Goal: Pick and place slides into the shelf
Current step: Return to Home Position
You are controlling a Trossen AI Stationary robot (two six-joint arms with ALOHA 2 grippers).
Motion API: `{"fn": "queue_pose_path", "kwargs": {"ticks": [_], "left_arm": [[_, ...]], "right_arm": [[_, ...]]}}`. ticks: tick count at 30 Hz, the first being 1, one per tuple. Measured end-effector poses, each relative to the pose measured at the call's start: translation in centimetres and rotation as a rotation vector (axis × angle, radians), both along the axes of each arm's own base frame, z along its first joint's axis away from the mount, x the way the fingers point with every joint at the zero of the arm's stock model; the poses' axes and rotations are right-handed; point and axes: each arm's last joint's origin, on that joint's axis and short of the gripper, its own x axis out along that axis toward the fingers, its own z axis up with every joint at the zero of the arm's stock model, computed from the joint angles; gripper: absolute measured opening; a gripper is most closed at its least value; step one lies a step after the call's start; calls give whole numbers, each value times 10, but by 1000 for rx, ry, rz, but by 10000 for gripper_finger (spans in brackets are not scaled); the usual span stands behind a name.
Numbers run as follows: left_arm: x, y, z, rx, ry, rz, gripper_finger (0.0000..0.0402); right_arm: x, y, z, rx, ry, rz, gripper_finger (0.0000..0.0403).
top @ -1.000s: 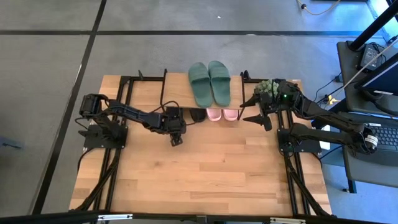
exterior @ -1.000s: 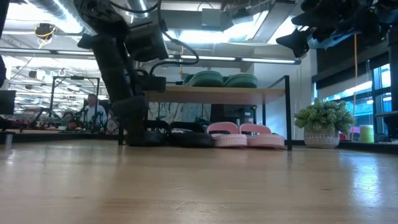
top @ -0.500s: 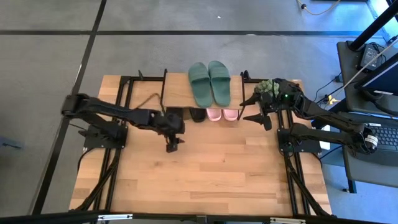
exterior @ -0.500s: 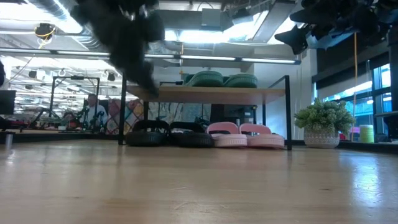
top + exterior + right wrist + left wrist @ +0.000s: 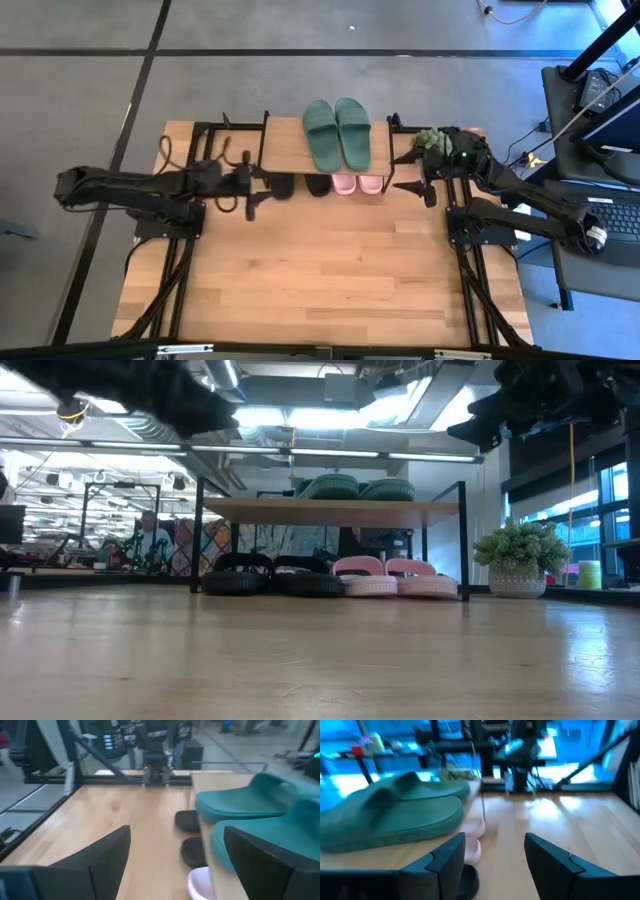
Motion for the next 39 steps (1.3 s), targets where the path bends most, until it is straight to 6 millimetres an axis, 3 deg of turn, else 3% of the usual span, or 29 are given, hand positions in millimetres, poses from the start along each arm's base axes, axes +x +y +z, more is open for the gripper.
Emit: {"fn": "queue_pose_path", "kwargs": {"ticks": [5,16,28,39], "left_arm": [[-33,2,-22,-19,-128,38,198],[-74,-2,-32,-21,-216,54,198],[-87,-4,-33,-18,-225,53,198],[-95,-5,-35,-46,-225,59,198]], "right_arm": [[-16,0,3,-22,-49,-67,320],[-39,14,10,-38,-90,-103,320],[-55,27,-32,-27,-227,-107,320],[-66,37,-51,-12,-307,-100,320]]}}
